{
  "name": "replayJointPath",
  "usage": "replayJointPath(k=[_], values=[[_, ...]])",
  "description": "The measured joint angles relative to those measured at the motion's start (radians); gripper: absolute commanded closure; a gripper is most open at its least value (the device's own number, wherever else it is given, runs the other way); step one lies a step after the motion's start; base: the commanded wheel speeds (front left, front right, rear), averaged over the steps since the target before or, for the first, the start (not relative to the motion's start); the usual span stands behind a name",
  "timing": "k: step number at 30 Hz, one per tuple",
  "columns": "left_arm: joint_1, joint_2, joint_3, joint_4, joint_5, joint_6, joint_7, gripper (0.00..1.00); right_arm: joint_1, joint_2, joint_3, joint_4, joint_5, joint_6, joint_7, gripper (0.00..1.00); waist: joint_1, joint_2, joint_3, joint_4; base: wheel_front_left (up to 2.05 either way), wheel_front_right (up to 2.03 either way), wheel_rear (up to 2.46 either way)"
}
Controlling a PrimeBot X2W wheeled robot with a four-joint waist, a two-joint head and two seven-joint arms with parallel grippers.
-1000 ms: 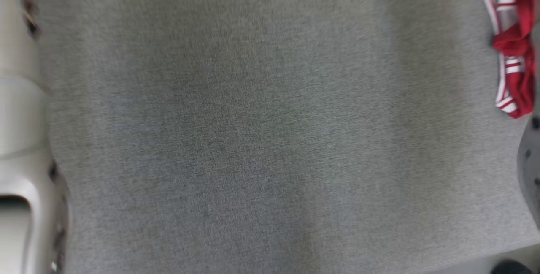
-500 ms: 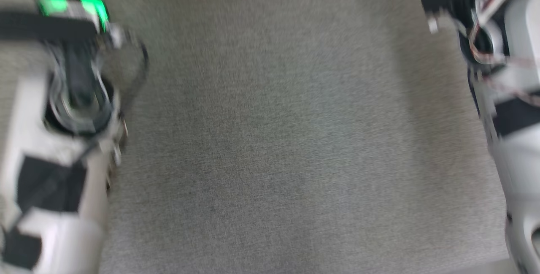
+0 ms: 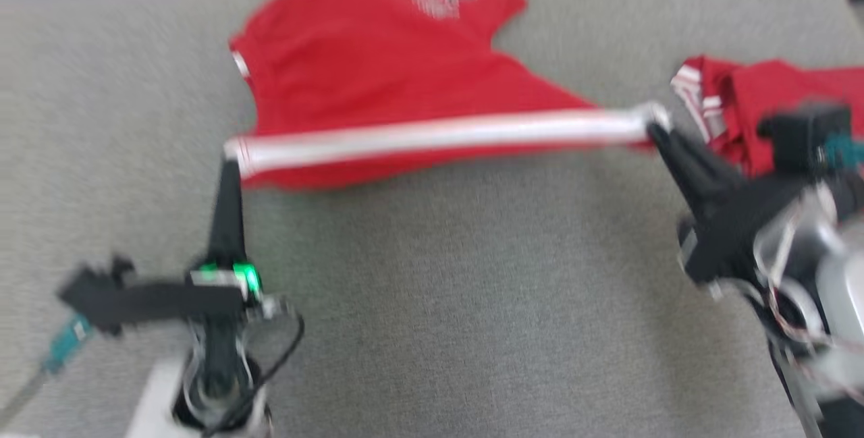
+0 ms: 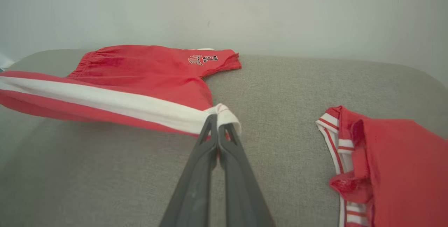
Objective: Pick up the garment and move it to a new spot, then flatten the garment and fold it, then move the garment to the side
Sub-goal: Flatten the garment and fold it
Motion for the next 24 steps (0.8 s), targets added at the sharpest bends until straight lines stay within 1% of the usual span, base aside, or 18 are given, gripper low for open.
replayJointPath(k=[4,7,8,13,15,20,21,24], values=[[0.122,-0.020,-0.026,-0.007,0.009,0.000,-0.014,1.00,0.168,-0.017,-0.045,-0.053,0.013,0.000,0.087,1.00,-0.0001,0.0000,-0.074,0.009,0.00,0.00,0.00],[0.196,0.005,-0.065,-0.008,0.101,0.007,-0.026,1.00,0.273,-0.012,-0.078,-0.093,0.039,0.000,0.132,1.00,0.0000,-0.0001,-0.126,0.015,0.00,0.00,0.00],[0.221,0.007,-0.076,-0.014,0.113,0.008,-0.030,1.00,0.306,-0.004,-0.089,-0.108,0.049,0.000,0.146,1.00,0.0000,0.0000,-0.141,0.016,0.00,0.00,0.00],[0.332,0.019,-0.121,-0.053,0.205,0.048,-0.039,1.00,0.458,0.016,-0.132,-0.166,0.056,0.000,0.197,1.00,-0.0001,-0.0001,-0.206,0.025,0.00,0.00,0.00],[0.353,0.023,-0.128,-0.062,0.217,0.053,-0.039,1.00,0.481,0.024,-0.138,-0.176,0.058,0.000,0.205,1.00,0.0000,-0.0001,-0.215,0.026,0.00,0.00,0.00],[0.438,0.041,-0.143,-0.102,0.253,0.088,-0.040,1.00,0.557,0.043,-0.158,-0.215,0.059,0.000,0.242,1.00,0.0001,0.0001,-0.236,0.034,0.00,0.00,0.00],[0.463,0.043,-0.141,-0.116,0.260,0.102,-0.041,1.00,0.575,0.047,-0.169,-0.227,0.058,0.000,0.249,1.00,0.0002,0.0001,-0.237,0.038,0.00,0.00,0.00],[0.470,0.040,-0.137,-0.138,0.268,0.112,-0.044,1.00,0.565,0.041,-0.179,-0.243,0.043,0.000,0.243,1.00,0.0003,0.0002,-0.231,0.045,0.00,0.00,0.00]])
